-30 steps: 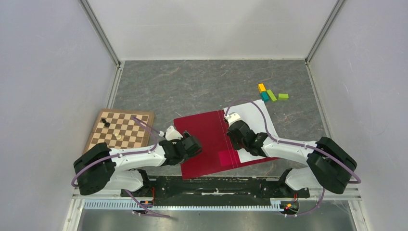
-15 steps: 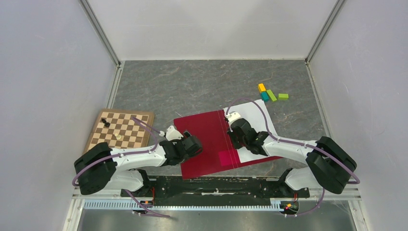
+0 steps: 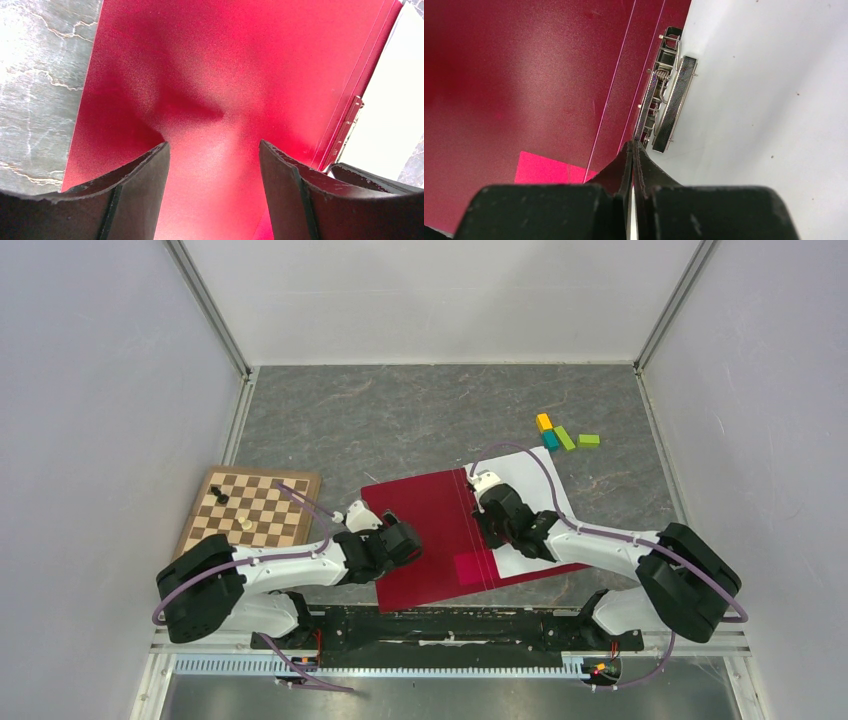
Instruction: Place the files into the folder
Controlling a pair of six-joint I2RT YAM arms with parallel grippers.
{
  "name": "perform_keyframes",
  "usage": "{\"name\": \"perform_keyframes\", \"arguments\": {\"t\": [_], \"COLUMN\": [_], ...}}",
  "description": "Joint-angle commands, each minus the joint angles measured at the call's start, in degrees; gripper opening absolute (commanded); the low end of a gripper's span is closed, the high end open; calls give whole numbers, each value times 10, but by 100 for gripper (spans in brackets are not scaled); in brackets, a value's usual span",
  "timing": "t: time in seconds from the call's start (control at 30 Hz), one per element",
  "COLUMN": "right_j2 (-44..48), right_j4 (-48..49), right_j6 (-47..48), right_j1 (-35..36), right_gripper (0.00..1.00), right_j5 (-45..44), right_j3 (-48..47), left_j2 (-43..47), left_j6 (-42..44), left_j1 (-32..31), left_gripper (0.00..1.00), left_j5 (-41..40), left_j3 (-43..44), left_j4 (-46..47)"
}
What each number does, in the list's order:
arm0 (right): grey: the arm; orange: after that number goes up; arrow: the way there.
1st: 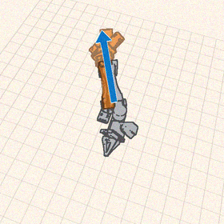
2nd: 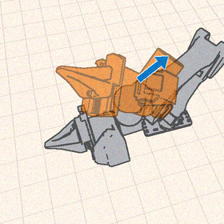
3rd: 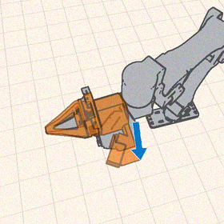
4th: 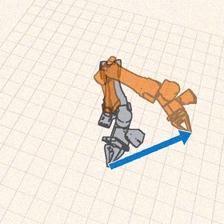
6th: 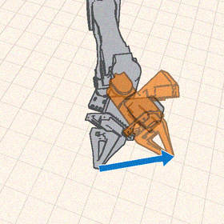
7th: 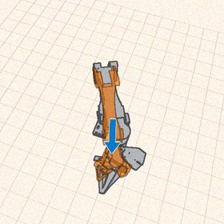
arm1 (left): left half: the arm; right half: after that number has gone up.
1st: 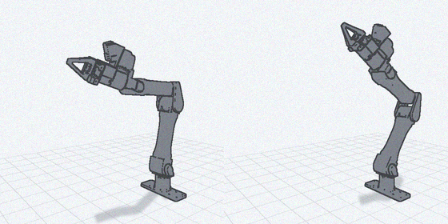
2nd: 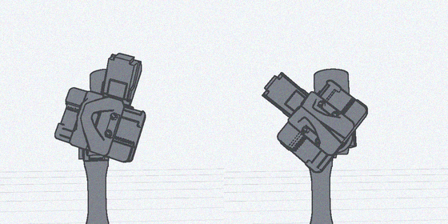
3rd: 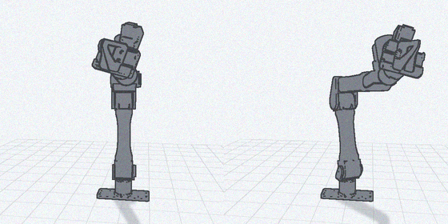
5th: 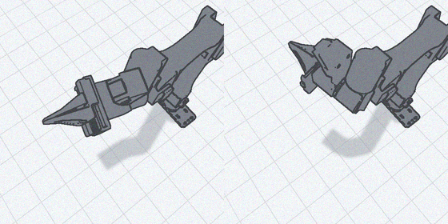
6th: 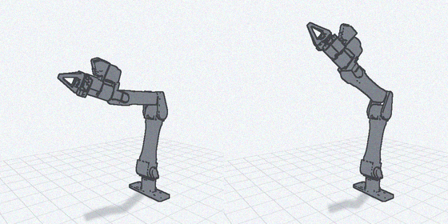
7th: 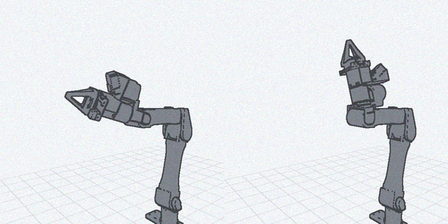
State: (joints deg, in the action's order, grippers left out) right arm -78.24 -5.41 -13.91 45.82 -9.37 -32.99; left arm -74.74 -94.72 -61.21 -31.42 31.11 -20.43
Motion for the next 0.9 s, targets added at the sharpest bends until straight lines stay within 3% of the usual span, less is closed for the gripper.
{"name": "perform_keyframes", "arguments": {"t": [0.0,0.37,0.67,0.87], "right_j2": [-15,-12,3,13], "right_j4": [-99,-112,-109,-96], "right_j6": [11,14,8,-6], "right_j1": [-10,-11,-10,0], "right_gripper": [0,1,17,35], "right_j5": [-13,-31,-34,-40], "right_j3": [-4,-40,-54,-54], "left_j2": [-30,-8,23,54], "left_j6": [15,46,96,156], "left_j1": [-1,-2,-1,8], "left_gripper": [75,75,76,81], "left_j5": [22,4,-18,-23], "left_j3": [-43,-21,17,42], "left_j4": [-83,-93,-114,-117]}}
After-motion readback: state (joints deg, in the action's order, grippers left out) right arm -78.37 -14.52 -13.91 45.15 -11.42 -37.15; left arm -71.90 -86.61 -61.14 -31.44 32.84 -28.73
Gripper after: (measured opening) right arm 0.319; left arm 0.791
